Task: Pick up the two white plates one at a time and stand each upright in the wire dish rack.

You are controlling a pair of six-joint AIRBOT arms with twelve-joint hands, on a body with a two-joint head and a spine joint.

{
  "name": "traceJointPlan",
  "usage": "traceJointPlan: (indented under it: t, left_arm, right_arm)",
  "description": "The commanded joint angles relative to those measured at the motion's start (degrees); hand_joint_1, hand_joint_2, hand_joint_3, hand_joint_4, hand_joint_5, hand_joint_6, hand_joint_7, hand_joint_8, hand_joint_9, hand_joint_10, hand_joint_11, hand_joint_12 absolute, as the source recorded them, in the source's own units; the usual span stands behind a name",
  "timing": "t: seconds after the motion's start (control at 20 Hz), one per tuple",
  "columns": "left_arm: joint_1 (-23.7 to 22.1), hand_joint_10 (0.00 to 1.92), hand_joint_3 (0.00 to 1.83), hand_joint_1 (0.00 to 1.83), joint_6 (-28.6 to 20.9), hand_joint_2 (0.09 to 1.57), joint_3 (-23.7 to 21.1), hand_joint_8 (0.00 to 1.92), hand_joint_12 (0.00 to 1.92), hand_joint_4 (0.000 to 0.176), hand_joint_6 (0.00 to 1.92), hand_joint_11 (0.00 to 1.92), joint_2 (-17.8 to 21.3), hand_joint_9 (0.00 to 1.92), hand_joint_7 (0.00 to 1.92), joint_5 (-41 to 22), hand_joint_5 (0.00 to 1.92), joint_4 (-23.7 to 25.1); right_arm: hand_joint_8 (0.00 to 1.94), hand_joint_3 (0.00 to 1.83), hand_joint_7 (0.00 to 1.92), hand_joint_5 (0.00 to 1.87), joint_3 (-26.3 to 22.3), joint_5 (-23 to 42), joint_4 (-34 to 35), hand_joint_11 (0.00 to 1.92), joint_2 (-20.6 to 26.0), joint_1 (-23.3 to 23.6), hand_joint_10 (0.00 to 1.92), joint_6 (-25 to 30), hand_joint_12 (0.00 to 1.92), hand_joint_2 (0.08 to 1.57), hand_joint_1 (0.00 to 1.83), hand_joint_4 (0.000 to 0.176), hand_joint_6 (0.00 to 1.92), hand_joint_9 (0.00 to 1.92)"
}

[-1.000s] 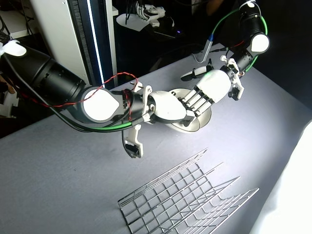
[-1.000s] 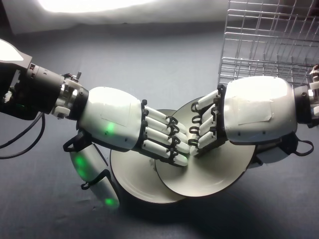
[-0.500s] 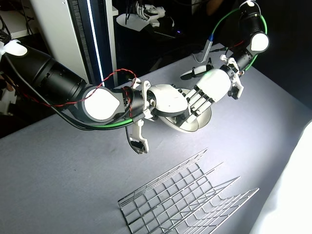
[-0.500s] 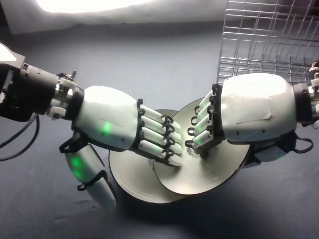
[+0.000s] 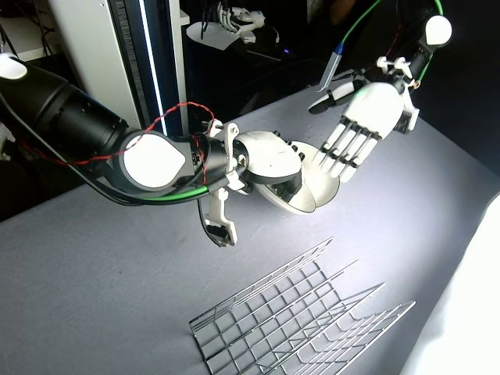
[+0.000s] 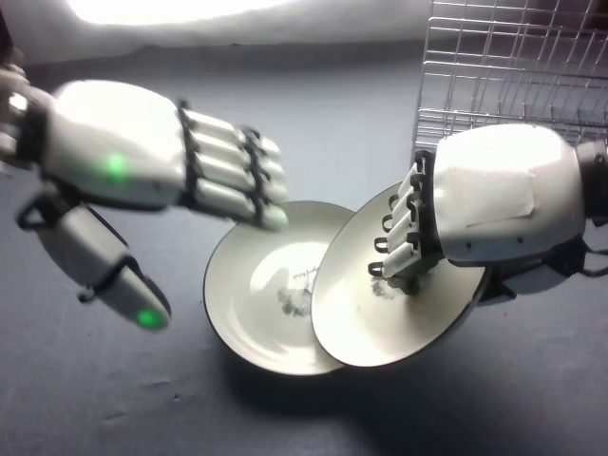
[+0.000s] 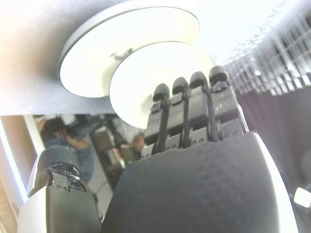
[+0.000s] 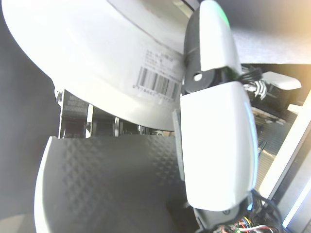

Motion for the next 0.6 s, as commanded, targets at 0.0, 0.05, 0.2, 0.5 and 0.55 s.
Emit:
traceJointPlan:
  t: [0.0,0.05,0.2,0.5,0.55]
  left_arm:
    - [-1.2,0.01,0.0,0.0,-0.8,1.02,-0.4,0.01,0.02,0.0,0.02,0.04,1.7,0.07,0.12,-0.5,0.16,-5.4]
    - [-1.8,0.01,0.0,0.0,-1.3,1.02,-1.0,0.01,0.03,0.0,0.01,0.04,3.0,0.06,0.11,-0.2,0.16,-5.5]
    - [-2.7,0.01,0.0,0.0,-2.1,1.02,-2.8,0.01,0.04,0.0,0.01,0.06,7.0,0.08,0.13,-0.2,0.17,-5.6]
    - [-2.0,0.0,0.0,0.0,-2.3,1.01,-3.5,0.0,0.04,0.0,0.0,0.05,12.1,0.08,0.13,0.3,0.16,-8.3]
    - [-1.9,0.01,0.0,0.0,-2.1,1.01,-3.4,0.0,0.04,0.0,0.01,0.05,12.2,0.08,0.13,1.3,0.18,-7.6]
  right_arm:
    - [0.73,0.0,1.09,0.88,-0.4,0.9,1.7,1.01,0.8,0.9,0.88,0.3,0.81,1.07,1.39,0.0,1.04,1.13]
    - [0.75,0.0,1.07,0.89,-1.2,1.1,1.8,0.99,1.3,1.7,0.91,0.4,0.81,1.07,1.39,0.0,1.02,1.12]
    - [0.72,0.0,1.1,0.93,-3.4,0.9,3.5,0.98,2.8,3.9,0.91,0.6,0.8,1.07,1.39,0.0,0.98,1.11]
    - [0.71,0.0,1.11,0.94,-7.6,0.8,10.1,1.0,6.0,7.1,0.88,1.0,0.79,1.06,1.39,0.0,0.96,1.12]
    - [0.68,0.0,1.13,0.96,-8.3,0.8,11.9,1.01,6.6,7.4,0.89,1.0,0.81,1.06,1.39,0.0,0.92,1.13]
